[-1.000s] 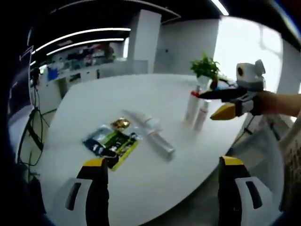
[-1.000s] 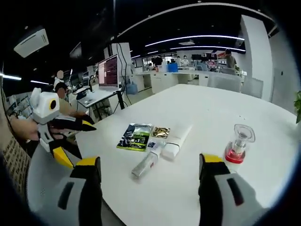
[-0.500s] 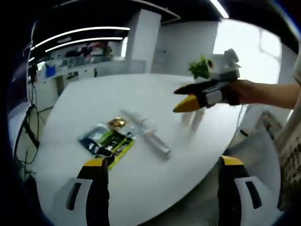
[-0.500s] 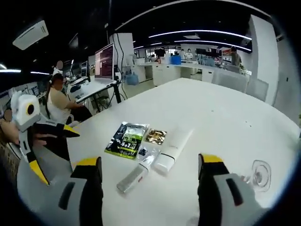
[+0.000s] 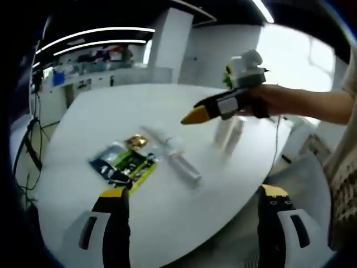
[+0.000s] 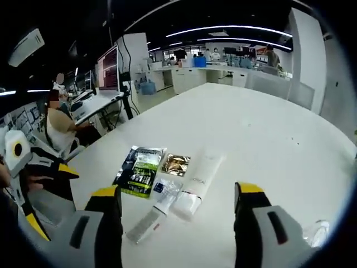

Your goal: Arrange the skincare products in the storage area until every visible bottle or jar stands upright without overlapping.

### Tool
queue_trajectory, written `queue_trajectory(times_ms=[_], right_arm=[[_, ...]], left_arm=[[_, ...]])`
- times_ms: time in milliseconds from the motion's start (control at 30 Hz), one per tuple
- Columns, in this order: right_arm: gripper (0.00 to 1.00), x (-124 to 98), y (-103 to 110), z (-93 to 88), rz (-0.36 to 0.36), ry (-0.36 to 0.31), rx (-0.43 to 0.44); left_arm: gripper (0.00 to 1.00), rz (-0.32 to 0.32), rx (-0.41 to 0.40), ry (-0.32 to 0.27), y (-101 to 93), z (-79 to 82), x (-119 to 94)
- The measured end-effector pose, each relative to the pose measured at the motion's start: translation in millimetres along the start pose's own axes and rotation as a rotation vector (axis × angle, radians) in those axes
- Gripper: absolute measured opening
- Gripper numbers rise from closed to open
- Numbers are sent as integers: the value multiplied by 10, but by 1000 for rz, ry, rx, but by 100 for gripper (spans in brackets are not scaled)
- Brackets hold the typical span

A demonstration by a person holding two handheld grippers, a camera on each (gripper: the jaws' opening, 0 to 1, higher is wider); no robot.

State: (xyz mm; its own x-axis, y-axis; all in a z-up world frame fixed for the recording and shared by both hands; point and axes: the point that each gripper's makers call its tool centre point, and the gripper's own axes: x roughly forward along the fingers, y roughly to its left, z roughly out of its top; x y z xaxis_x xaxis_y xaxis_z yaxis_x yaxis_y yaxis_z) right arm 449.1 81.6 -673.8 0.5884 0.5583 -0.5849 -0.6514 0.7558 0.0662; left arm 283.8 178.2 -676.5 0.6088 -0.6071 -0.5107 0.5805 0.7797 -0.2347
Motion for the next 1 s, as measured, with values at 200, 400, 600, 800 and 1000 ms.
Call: queue_trajectory(times_ms=[200,400,600,800,1000], right_arm=[[80,215,-102,6,-31,30,35],[76,496,-196,-28,-56,71,50],[71,729,-317,-60,-85,109,61],[67,960,-426,-139,-117,167,68],[53,1142,-568,-155,-163,177,85]], left_arm=[[93,-6,-14,9,22,-24,37],[93,-17,-17,20,17,-48,61],[93,-24,0,31,-5,-67,76],[93,-19,-29,22,31,-62,82],[93,-16,-42,16,41,-54,80]])
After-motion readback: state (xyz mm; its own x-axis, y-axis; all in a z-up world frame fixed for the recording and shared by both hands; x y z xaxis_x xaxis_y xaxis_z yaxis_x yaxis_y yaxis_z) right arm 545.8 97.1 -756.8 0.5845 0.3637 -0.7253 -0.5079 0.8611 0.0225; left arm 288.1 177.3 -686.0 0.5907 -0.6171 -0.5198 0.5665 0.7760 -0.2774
